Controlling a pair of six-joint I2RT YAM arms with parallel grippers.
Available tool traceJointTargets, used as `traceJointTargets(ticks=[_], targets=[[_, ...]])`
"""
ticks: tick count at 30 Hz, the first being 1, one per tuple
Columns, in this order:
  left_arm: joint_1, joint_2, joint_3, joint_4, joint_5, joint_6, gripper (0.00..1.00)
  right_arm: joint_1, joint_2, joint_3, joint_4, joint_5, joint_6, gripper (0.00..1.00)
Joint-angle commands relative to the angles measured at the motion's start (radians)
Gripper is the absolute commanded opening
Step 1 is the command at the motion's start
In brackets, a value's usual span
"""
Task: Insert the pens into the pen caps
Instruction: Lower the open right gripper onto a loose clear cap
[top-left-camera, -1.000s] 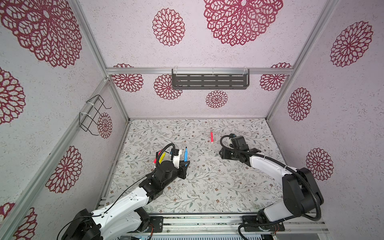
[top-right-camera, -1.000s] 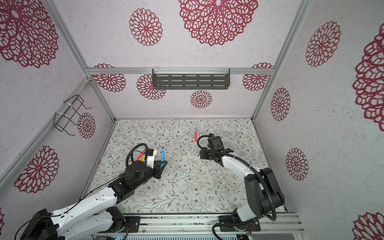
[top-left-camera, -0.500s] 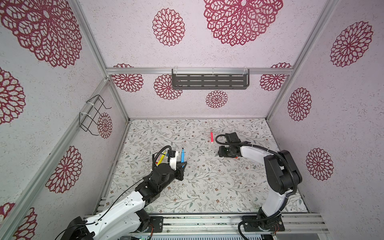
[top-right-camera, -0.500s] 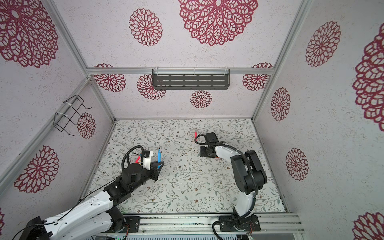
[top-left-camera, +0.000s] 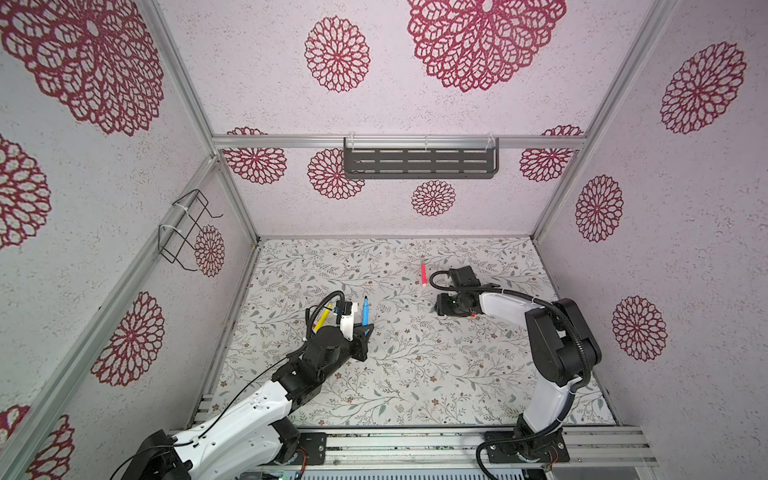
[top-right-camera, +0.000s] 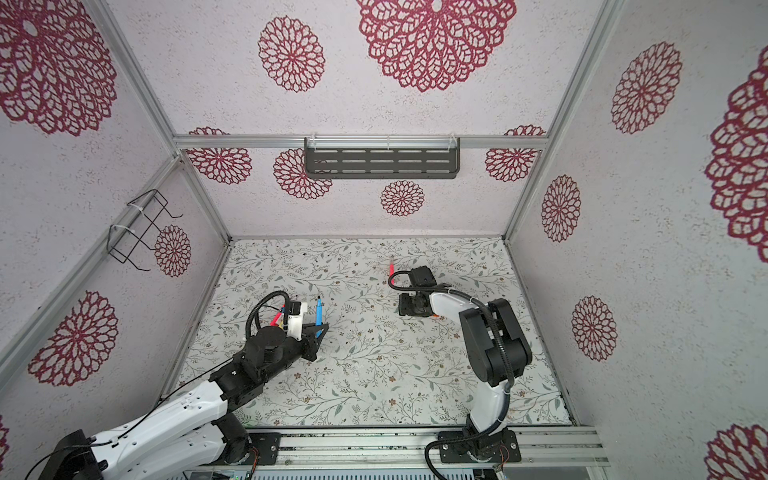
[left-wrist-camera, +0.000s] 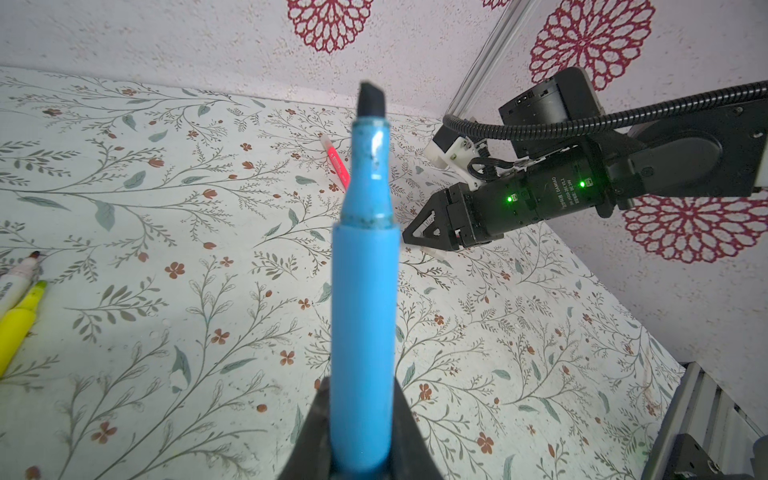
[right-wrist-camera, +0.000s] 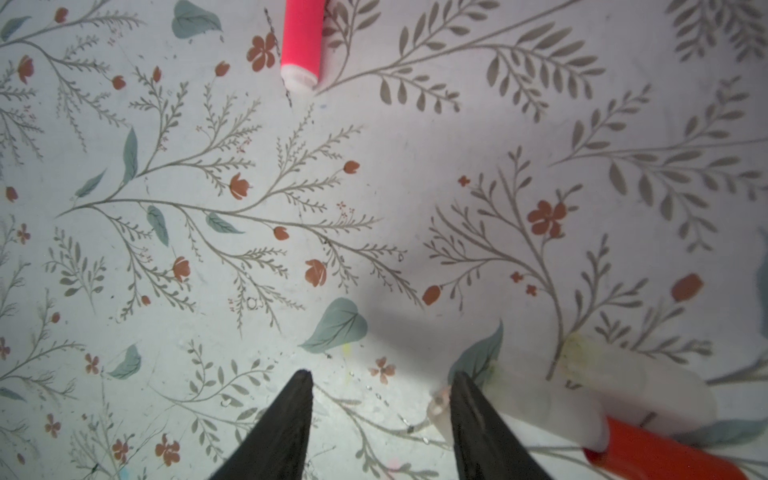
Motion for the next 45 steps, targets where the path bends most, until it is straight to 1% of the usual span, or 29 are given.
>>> traceJointTargets(ticks=[1, 7, 13, 17, 20, 24, 27, 32, 36, 38, 41, 43, 45], targets=[[0.007, 0.008, 0.009, 0.012, -0.002, 0.011, 0.0, 0.001, -0.03, -0.026, 0.017, -0.021, 0.007, 0.54], [0.01, 0.02, 0.02, 0.014, 0.004, 0.016, 0.0, 0.015, -0.067, -0.076, 0.032, -0.024, 0.023, 0.54], [0.011, 0.022, 0.022, 0.014, 0.006, 0.017, 0.0, 0.04, -0.145, -0.128, 0.037, -0.01, 0.039, 0.54], [0.012, 0.024, 0.02, 0.015, 0.008, 0.016, 0.0, 0.05, -0.212, -0.137, 0.019, 0.023, 0.054, 0.54], [0.013, 0.022, 0.018, 0.015, 0.008, 0.015, 0.0, 0.055, -0.276, -0.146, -0.011, 0.087, 0.098, 0.53], [0.014, 0.022, 0.01, 0.024, 0.008, 0.01, 0.0, 0.057, -0.361, -0.17, -0.081, 0.195, 0.215, 0.52], [0.015, 0.03, 0.006, 0.033, 0.015, 0.009, 0.0, 0.057, -0.417, -0.199, -0.131, 0.228, 0.314, 0.52], [0.014, 0.041, 0.006, 0.044, 0.02, 0.008, 0.0, 0.057, -0.504, -0.282, -0.182, 0.256, 0.535, 0.51], [0.014, 0.054, 0.009, 0.059, 0.027, 0.005, 0.0, 0.065, -0.552, -0.356, -0.19, 0.243, 0.702, 0.53], [0.014, 0.059, 0.01, 0.062, 0.029, 0.005, 0.0, 0.071, -0.562, -0.374, -0.203, 0.257, 0.759, 0.52], [0.014, 0.063, 0.009, 0.065, 0.028, 0.003, 0.0, 0.075, -0.556, -0.383, -0.205, 0.277, 0.831, 0.49], [0.014, 0.065, 0.01, 0.066, 0.029, 0.003, 0.0, 0.074, -0.514, -0.363, -0.213, 0.267, 0.86, 0.49], [0.014, 0.063, 0.013, 0.061, 0.028, 0.003, 0.0, 0.075, -0.456, -0.314, -0.273, 0.257, 0.888, 0.48]])
